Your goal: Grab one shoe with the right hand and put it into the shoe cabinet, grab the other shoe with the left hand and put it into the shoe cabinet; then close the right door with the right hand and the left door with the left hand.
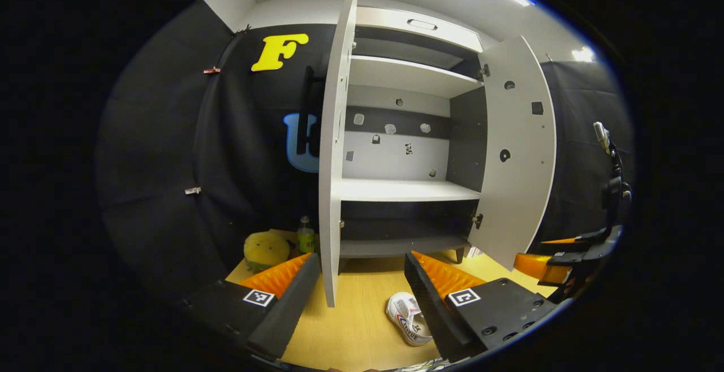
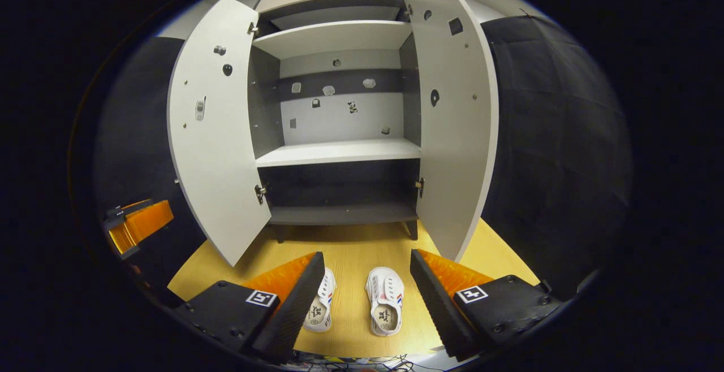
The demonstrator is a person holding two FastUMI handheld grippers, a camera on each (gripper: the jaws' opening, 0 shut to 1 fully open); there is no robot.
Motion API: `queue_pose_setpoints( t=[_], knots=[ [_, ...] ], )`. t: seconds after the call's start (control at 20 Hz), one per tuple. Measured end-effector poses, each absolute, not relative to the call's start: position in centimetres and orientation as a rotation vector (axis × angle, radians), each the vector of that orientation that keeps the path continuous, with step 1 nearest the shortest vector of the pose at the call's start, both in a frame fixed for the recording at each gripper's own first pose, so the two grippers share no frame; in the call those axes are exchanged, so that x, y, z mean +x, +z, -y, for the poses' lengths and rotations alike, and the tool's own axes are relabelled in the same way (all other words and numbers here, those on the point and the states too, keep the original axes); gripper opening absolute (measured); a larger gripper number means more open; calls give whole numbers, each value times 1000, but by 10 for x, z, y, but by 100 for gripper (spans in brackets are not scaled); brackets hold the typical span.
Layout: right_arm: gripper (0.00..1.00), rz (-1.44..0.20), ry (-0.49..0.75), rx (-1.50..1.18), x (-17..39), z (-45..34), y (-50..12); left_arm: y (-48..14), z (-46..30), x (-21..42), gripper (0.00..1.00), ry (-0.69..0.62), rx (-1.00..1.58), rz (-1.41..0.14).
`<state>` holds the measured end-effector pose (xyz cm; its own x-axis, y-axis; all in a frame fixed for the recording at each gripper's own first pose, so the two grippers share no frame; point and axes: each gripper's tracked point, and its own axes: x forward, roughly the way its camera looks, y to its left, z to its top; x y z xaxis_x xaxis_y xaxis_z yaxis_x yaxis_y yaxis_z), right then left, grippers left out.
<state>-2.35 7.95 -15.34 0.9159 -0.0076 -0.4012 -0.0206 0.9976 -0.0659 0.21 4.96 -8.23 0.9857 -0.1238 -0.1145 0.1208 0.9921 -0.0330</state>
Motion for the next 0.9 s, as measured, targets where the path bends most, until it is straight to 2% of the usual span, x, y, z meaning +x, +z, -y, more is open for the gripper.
queue_pose_setpoints(
  t=[0.2,0.6,0.9],
  knots=[
    [99,-532,78,-75,-27,-97,-209,-94,-55,-1,95,-117,-25,-148],
    [99,-797,84,-82,-41,-72,-335,-123,-56,2,95,-84,16,-235],
    [99,-856,85,-115,-26,-60,-386,-136,-38,10,95,-65,45,-291]
  ],
)
